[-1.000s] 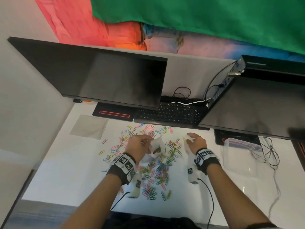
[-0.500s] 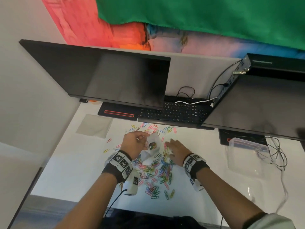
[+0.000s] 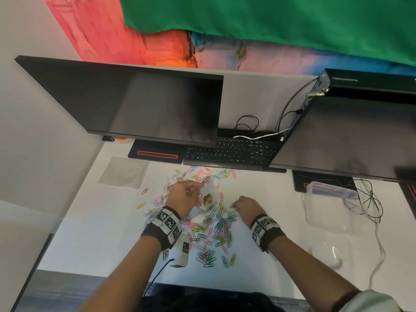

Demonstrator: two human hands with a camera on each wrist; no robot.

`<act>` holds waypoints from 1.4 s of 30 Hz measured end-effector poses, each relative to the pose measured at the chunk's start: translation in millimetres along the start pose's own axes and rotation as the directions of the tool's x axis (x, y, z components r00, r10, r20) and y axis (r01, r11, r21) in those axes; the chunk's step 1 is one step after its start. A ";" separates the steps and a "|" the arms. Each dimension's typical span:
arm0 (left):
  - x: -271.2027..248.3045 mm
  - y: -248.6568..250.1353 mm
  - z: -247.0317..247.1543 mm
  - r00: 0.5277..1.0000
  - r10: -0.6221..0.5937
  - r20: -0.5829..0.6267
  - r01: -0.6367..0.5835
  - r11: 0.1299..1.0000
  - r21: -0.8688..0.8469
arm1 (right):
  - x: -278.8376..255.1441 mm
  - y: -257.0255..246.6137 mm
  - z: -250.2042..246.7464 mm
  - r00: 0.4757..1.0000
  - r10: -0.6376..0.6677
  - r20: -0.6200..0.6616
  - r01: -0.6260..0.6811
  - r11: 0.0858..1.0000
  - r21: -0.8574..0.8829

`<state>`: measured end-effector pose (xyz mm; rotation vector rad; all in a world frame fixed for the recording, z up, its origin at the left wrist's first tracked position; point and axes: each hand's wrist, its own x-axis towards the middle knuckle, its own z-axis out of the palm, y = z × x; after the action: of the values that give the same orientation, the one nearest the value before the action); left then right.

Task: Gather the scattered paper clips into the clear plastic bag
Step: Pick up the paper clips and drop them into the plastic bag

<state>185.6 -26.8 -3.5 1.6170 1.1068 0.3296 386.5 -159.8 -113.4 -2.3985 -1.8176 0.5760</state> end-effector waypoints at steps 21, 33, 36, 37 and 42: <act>6.2 -0.2 42.7 0.989 0.084 0.121 -0.111 0.966 0.235 | -6.3 -56.3 -82.8 0.886 0.372 0.277 -0.367 0.200 0.908; 12.7 11.0 39.4 0.975 0.101 0.200 -0.156 0.946 0.284 | 3.0 -69.7 -87.0 0.887 0.424 0.182 -0.428 0.612 0.665; 15.0 11.1 38.8 0.976 0.112 0.186 -0.159 0.952 0.262 | 5.4 -71.2 -88.0 0.909 0.388 0.155 -0.391 0.661 0.641; 15.2 11.6 38.8 0.977 0.110 0.181 -0.155 0.954 0.256 | 6.1 -71.6 -89.3 0.911 0.381 0.159 -0.388 0.657 0.646; 16.3 8.0 37.3 0.982 0.067 0.177 -0.107 0.968 0.228 | 7.2 -69.9 -84.7 0.956 0.264 0.131 -0.290 0.764 0.576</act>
<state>224.2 -36.6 -15.4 1.8718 0.9756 0.1171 353.1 -118.7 -17.0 -2.2072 -1.0505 1.0465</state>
